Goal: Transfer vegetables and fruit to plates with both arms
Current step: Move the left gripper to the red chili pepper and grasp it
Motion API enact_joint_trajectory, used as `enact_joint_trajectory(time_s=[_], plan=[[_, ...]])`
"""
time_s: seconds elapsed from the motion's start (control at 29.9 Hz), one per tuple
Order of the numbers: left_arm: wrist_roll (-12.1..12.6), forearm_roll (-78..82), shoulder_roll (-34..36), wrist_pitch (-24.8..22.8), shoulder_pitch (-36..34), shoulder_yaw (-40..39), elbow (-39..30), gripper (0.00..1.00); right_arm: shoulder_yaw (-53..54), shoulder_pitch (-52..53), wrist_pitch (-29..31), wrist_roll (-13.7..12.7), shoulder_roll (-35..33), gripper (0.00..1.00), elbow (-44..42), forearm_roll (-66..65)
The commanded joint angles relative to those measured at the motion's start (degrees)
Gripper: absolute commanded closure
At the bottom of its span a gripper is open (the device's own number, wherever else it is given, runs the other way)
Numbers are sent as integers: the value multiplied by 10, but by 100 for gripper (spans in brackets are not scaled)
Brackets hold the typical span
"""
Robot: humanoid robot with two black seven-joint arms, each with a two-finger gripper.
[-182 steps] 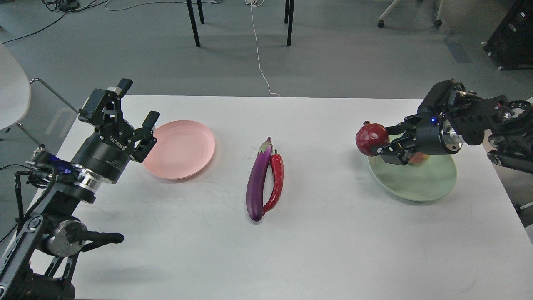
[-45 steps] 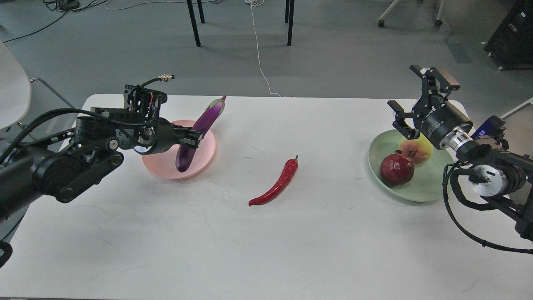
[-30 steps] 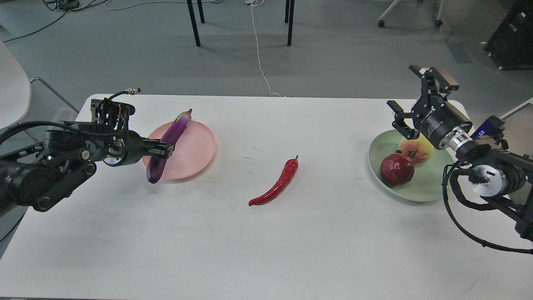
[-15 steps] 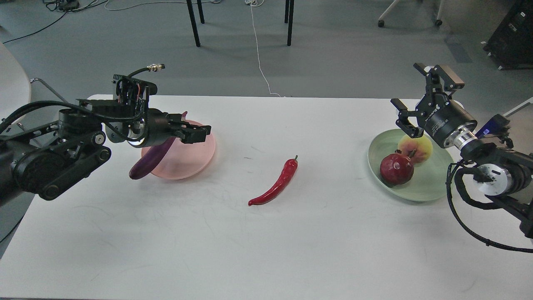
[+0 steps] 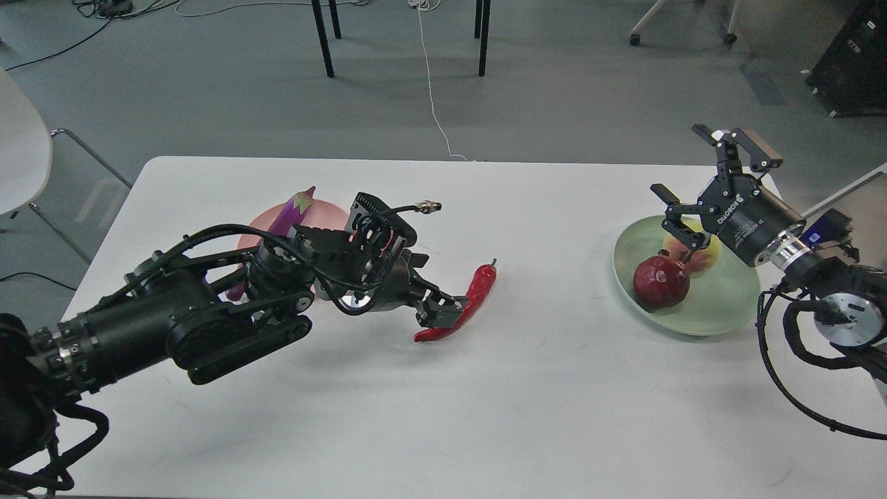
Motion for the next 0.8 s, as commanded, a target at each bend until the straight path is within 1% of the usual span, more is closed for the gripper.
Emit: enact_joint_trajectory(time_s=[0.0,0.2,0.4,0.54,0.67,0.74,0.77], plan=[[0,13,-33,2,-2,0,44,2,0,-4,4,0,-12,2,-10,1],[3,13,-78,2,4,1,64,2,0,-5,4,0,-20,2,-10,1],[3,13,-95,2,5,2,66,2,0,-5,4,0,-21,2,-10,1],[4,14,-99,2,15,6,91,3,0,-5,4,0,-21,2,-10,1],[4,14,-98,15,17,19,116,6,0,-5,4,0,-21,2,-10,1],[3,13,-96,20,17,19,117,11,0,-5,4,0,-21,2,-10,1],[3,13,-97,21,17,19,117,15,0,-5,4,0,-21,2,-10,1]])
